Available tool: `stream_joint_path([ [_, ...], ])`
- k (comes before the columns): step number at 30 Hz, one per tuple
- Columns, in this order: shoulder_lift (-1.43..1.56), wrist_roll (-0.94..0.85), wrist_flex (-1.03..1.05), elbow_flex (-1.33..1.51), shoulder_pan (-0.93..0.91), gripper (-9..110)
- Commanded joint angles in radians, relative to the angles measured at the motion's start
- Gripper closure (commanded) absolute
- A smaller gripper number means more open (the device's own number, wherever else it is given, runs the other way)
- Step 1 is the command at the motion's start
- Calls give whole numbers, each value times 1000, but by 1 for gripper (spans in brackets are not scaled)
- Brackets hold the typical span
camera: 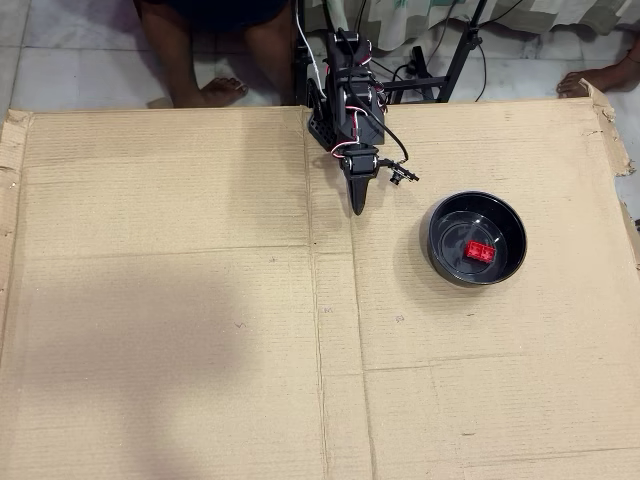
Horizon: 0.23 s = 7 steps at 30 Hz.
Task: Grasp a lego block and put it in the bin.
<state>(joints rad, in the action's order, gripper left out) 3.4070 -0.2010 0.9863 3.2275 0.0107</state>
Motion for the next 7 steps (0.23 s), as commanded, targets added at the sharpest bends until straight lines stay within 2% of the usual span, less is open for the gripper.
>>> stream_joint_path([
  [1, 15, -5, -8, 14, 3, 99],
  [7, 15, -5, -8, 14, 3, 100],
])
